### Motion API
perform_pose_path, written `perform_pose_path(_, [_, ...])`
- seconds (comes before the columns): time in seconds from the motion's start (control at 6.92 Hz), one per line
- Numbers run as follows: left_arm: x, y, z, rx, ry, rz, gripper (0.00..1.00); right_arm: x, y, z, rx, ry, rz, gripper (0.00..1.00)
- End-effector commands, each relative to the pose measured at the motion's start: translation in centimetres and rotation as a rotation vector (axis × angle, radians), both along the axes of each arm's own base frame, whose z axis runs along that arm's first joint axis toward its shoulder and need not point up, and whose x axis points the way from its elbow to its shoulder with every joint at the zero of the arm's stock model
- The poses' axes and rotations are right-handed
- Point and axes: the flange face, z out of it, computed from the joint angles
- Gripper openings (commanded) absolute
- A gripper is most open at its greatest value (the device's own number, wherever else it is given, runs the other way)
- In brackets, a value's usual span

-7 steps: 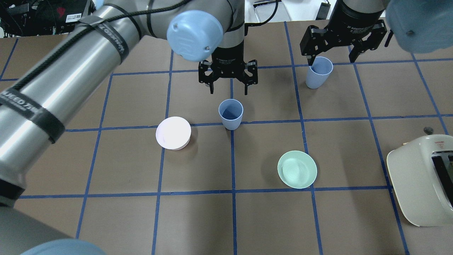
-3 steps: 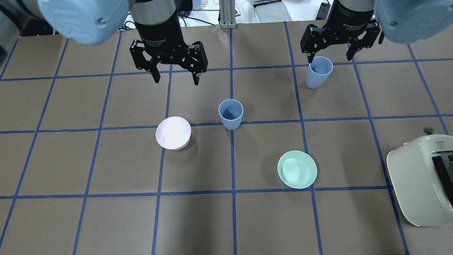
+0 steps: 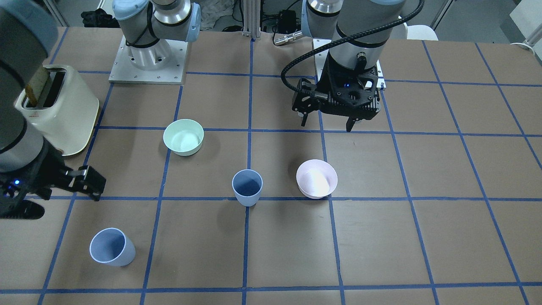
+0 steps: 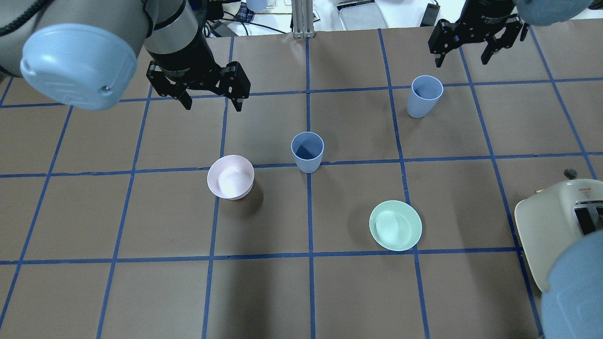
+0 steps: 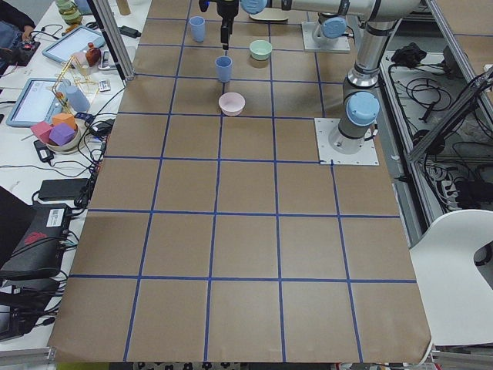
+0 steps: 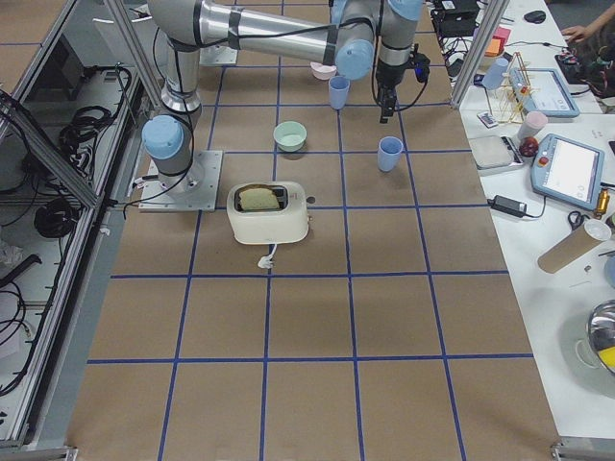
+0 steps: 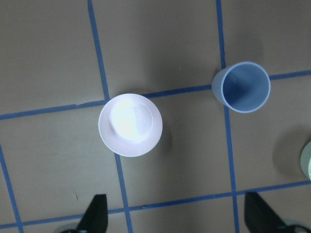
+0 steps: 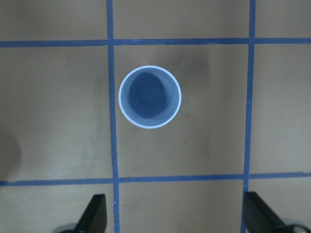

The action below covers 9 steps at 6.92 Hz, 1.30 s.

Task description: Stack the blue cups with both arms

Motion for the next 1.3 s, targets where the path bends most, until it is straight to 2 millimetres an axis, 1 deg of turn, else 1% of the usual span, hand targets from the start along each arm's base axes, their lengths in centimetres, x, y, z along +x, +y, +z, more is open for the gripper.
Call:
perform_pose_path(0.0, [0.9,0.6,0.1,-0.025,-0.003,0.014,1.00,-2.5,-4.5,-6.9,-0.021,-0.006,0.018,1.00])
perform_pose_path(0.14, [1.1,0.6,0.2,-0.026,-0.003,0.015,1.00,-2.6,-4.9,-10.2,0.024,-0.014,0.016,1.00])
perform_pose_path(0.29, [1.1,0.6,0.1,-0.024,-0.002,0.015,1.00,-2.6,-4.6,-11.9,0.037,-0.018,0.016,0.95])
perform_pose_path(0.43, [1.1,0.8,0.3,-0.024,-0.001,0.016,1.00,-2.6,-4.5,-12.4,0.030,-0.017,0.016,0.91])
perform_pose_path(0.72, [1.1,0.9,0.3,-0.021,-0.002,0.016,1.00,-2.5,-5.0,-14.0,0.016,-0.025,0.017,0.51])
perform_pose_path(0.87, [1.0,0.9,0.2,-0.020,-0.002,0.015,1.00,-2.0,-5.2,-14.3,0.009,-0.084,0.019,0.32])
perform_pose_path(1.01, [1.1,1.0,0.2,-0.015,-0.003,0.015,1.00,-1.9,-5.2,-14.2,0.007,-0.087,0.019,0.17])
perform_pose_path(1.16, [1.1,0.9,0.1,-0.017,-0.004,0.015,1.00,-1.8,-5.1,-14.0,0.005,-0.089,0.021,0.08])
